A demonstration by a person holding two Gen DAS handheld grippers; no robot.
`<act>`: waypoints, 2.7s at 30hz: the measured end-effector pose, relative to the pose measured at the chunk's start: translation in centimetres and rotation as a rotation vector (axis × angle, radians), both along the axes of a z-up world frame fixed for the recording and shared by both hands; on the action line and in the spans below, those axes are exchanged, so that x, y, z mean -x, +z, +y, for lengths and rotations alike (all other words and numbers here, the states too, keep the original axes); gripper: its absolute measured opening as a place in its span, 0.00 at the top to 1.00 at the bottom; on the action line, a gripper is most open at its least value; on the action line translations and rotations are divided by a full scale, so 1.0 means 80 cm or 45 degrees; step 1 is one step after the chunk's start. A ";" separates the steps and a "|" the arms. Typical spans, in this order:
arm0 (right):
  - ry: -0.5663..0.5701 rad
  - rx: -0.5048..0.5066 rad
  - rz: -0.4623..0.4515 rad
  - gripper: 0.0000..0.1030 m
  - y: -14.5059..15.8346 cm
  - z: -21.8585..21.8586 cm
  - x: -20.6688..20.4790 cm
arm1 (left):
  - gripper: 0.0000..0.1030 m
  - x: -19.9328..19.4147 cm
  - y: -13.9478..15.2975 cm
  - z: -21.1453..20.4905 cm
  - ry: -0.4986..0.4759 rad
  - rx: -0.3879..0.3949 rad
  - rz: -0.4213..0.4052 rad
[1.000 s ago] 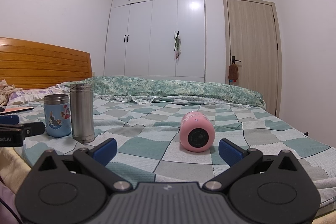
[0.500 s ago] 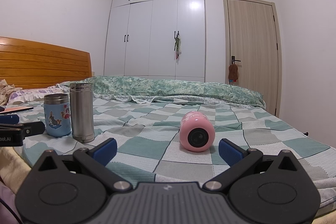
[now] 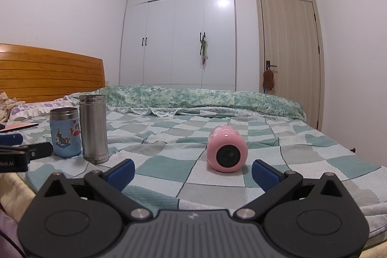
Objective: Flip cup upright
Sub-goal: 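Close the right gripper around the pink cup lying on its side, then lift the pink cup with the right gripper toward the left gripper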
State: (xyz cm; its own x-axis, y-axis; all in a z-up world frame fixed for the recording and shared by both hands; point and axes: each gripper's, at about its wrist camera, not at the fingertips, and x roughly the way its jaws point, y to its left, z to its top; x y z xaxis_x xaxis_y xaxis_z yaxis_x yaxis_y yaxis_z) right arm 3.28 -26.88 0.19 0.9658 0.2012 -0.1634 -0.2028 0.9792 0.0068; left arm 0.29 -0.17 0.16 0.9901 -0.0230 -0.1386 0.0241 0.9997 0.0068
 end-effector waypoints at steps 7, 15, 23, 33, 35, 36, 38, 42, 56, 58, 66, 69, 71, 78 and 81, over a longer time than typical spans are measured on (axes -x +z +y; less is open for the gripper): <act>0.005 0.103 0.035 0.00 0.018 0.001 -0.035 | 0.00 -0.029 0.024 -0.025 -0.184 -0.072 0.020; 0.000 0.200 0.186 0.00 0.041 -0.005 -0.112 | 0.00 -0.104 0.041 -0.060 -0.321 -0.186 0.057; -0.083 0.338 0.326 0.00 0.060 0.003 -0.204 | 0.00 -0.198 0.043 -0.084 -0.472 -0.268 0.167; -0.049 0.374 0.534 0.00 0.059 0.012 -0.297 | 0.00 -0.292 0.038 -0.094 -0.631 -0.280 0.305; -0.040 0.380 0.564 0.00 0.055 0.017 -0.312 | 0.00 -0.310 0.032 -0.095 -0.657 -0.293 0.329; -0.034 0.382 0.581 0.00 0.053 0.019 -0.320 | 0.00 -0.317 0.031 -0.096 -0.662 -0.302 0.340; -0.025 0.374 0.622 0.00 0.048 0.024 -0.335 | 0.00 -0.332 0.024 -0.096 -0.685 -0.324 0.366; -0.033 0.326 0.704 0.00 0.036 0.024 -0.362 | 0.00 -0.356 0.016 -0.093 -0.739 -0.419 0.380; -0.071 0.294 0.805 0.00 0.015 0.025 -0.403 | 0.00 -0.419 0.006 -0.080 -0.935 -0.617 0.406; -0.083 0.304 0.819 0.00 0.014 0.026 -0.407 | 0.00 -0.419 0.003 -0.079 -0.947 -0.617 0.413; -0.114 0.199 0.907 0.19 0.015 0.010 -0.418 | 0.00 -0.412 0.002 -0.072 -0.943 -0.573 0.431; -0.122 0.162 0.917 0.19 0.018 0.006 -0.409 | 0.00 -0.408 0.007 -0.069 -0.915 -0.550 0.433; -0.131 0.129 0.915 0.19 0.022 0.004 -0.402 | 0.00 -0.403 0.014 -0.066 -0.893 -0.521 0.433; -0.101 0.065 0.876 0.19 0.051 0.020 -0.358 | 0.00 -0.357 0.052 -0.050 -0.811 -0.427 0.420; -0.068 0.046 0.854 0.19 0.067 0.035 -0.332 | 0.00 -0.327 0.073 -0.041 -0.777 -0.402 0.404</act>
State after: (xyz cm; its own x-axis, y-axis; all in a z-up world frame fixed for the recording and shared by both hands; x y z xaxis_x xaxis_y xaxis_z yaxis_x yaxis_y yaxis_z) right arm 29.85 -24.09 5.55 0.6612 0.1391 -0.7372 -0.1172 0.9897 0.0817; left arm 26.42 -3.43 5.98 0.7261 -0.4662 -0.5054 0.6211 0.7600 0.1912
